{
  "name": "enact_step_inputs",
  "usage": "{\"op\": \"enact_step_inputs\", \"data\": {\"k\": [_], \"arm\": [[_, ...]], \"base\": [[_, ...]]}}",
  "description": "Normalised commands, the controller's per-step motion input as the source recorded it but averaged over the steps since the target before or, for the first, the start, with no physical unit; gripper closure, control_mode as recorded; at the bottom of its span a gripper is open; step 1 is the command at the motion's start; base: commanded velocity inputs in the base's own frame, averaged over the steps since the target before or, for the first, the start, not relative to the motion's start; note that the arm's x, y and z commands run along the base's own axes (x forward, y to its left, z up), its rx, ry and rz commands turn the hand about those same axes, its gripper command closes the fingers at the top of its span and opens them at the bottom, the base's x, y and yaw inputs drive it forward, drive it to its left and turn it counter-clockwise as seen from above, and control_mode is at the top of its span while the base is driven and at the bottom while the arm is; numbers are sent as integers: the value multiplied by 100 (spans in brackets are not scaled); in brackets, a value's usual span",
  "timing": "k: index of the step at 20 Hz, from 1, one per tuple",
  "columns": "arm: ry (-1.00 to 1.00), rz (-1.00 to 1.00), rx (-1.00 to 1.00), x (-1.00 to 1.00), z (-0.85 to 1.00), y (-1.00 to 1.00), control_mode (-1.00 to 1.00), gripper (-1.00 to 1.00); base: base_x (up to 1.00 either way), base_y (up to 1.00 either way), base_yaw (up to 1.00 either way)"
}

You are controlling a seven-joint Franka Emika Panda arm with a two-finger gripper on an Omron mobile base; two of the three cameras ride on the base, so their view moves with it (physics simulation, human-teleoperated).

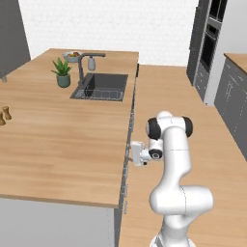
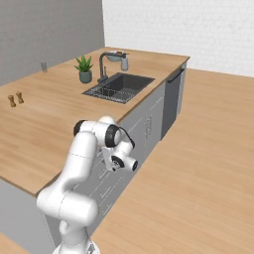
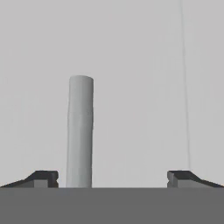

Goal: Take a straw from the drawer in front and place it inside the glass cup on the dining counter.

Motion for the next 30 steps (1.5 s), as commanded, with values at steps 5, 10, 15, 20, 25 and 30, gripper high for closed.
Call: {"op": "enact_step_inputs", "data": {"k": [5, 10, 15, 20, 25, 30], "arm": [[0, 0, 0, 4, 0, 36, -100, -100], [0, 0, 0, 0, 0, 45, -100, -100], [0, 0, 0, 0, 0, 18, -100, 100], [0, 0, 0, 0, 0, -15, -100, 100], [0, -2, 0, -1, 0, -55, -100, 100], [0, -6, 0, -10, 0, -92, -100, 100]], "base": [[0, 0, 0], [0, 0, 0], [0, 0, 0], [0, 0, 0], [0, 0, 0], [0, 0, 0]]}}
